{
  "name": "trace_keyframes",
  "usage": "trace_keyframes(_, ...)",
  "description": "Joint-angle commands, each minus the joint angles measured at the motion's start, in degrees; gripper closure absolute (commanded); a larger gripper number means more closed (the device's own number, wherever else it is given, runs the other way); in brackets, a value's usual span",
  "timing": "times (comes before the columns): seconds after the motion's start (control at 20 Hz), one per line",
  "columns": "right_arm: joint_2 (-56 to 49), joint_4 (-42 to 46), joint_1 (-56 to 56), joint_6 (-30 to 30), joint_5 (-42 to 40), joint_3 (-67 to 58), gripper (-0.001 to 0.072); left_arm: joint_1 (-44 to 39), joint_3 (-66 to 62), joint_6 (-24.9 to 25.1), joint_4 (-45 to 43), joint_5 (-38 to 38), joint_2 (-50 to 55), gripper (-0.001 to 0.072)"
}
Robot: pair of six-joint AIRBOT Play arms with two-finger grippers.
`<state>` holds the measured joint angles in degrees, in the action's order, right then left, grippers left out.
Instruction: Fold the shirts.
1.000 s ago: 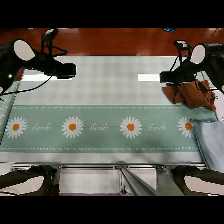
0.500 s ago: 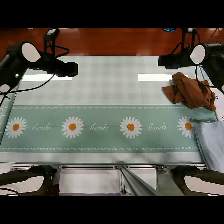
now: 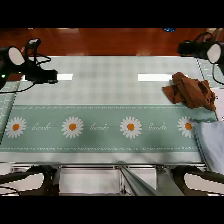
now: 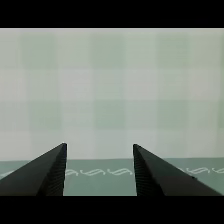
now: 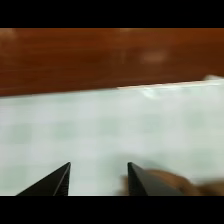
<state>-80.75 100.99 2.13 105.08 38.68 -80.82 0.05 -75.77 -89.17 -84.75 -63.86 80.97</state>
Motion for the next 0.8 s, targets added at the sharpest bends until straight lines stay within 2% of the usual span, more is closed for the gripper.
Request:
trace_keyframes(0.0,-2.0,1.3,9.5,2.5,11.3,0.0,0.03,3.9,7.1,2.1,6.6,1.9,-3.7,0.0199)
trace_keyframes(0.2,-9.0,-6.3,16.4,-5.0,20.1,0.0,0.0301,3.2,14.7,2.6,10.2,5.7,-6.3,0.0199)
trace_keyframes(0.5,-18.3,-9.5,17.3,-5.8,26.4,0.0,0.0307,2.0,16.4,2.5,11.9,6.7,-6.3,0.0199)
trace_keyframes(0.55,-19.2,-12.0,17.3,-7.3,27.1,0.0,0.0331,1.8,16.4,2.5,12.7,7.0,-6.3,0.0199)
trace_keyframes(0.6,-19.4,-14.4,17.3,-9.0,27.4,0.0,0.0443,1.6,16.4,2.5,13.3,7.1,-6.3,0.0199)
trace_keyframes(0.65,-19.2,-17.6,17.3,-11.8,27.4,-0.1,0.0603,1.4,16.4,2.8,13.9,7.1,-6.3,0.0199)
trace_keyframes(0.7,-18.3,-21.5,17.3,-15.3,27.4,-0.1,0.0687,1.4,16.2,4.1,13.8,7.4,-6.5,0.0199)
trace_keyframes(0.75,-16.5,-23.8,17.3,-16.3,26.7,-0.1,0.0688,2.0,15.6,4.7,13.7,7.2,-7.0,0.0199)
